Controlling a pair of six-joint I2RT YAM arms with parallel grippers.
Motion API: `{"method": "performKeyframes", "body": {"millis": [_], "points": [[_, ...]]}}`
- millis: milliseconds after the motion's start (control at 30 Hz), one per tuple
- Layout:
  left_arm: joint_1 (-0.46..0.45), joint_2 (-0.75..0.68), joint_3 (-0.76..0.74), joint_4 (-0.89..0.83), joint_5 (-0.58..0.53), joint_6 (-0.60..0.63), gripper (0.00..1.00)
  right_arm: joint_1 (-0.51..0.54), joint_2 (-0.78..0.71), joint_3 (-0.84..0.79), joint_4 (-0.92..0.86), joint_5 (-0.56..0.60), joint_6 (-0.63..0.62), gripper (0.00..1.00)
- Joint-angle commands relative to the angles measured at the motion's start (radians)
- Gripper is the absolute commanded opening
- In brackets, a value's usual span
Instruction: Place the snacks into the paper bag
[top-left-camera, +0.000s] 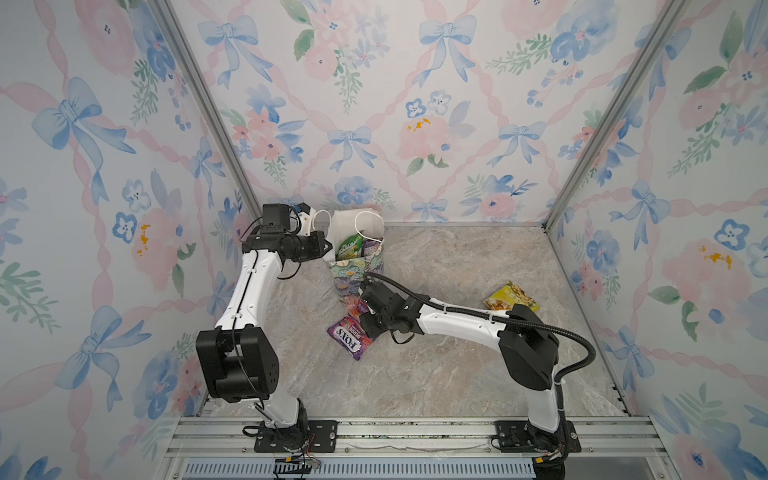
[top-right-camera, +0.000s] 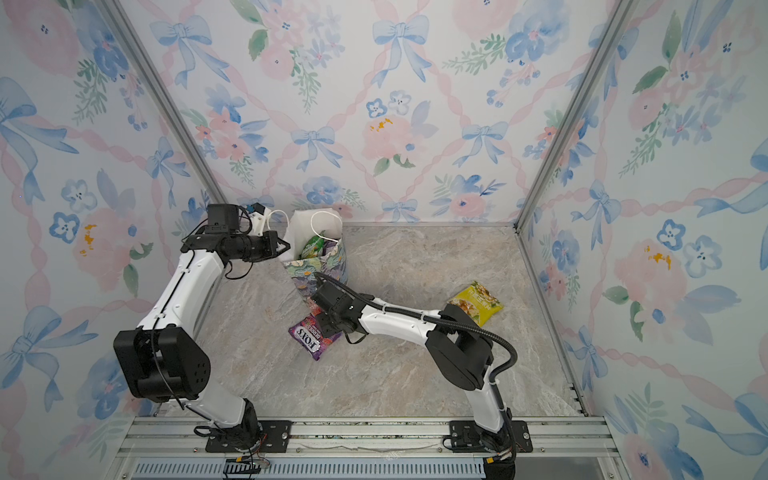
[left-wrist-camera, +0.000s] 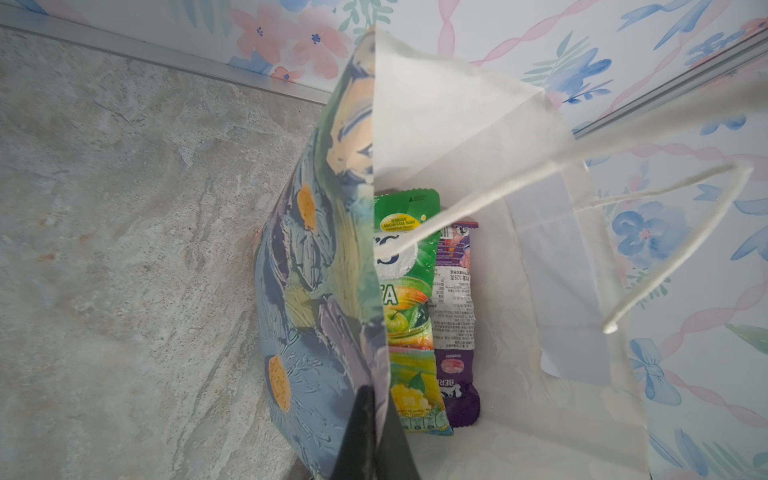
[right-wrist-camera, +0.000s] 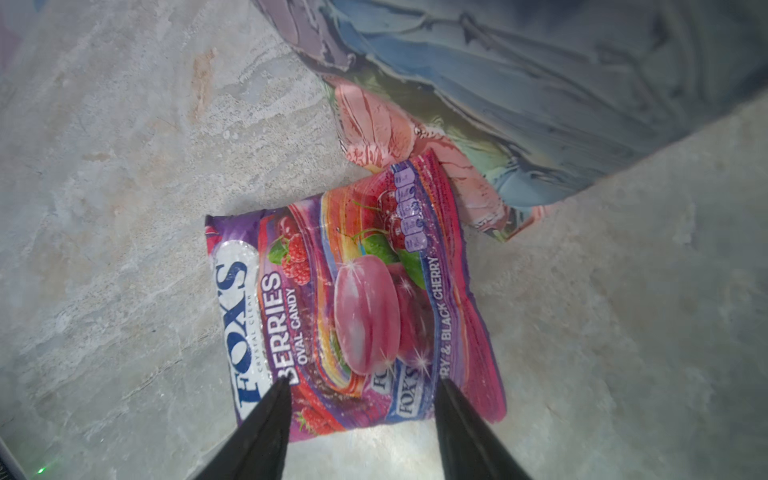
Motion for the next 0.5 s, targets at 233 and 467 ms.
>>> {"method": "performKeyframes", "body": {"millis": [233, 467], "points": [[0.004, 0.002, -0.009, 0.004, 0.023, 0.005, 0.00, 0.047, 0.211, 0.217, -0.171, 0.100, -0.088, 0.73], [0.004, 0.003, -0.009, 0.004, 0.020, 0.005, 0.00, 0.045, 0.152, 0.076, -0.204, 0.220, -0.135, 0.72]]}}
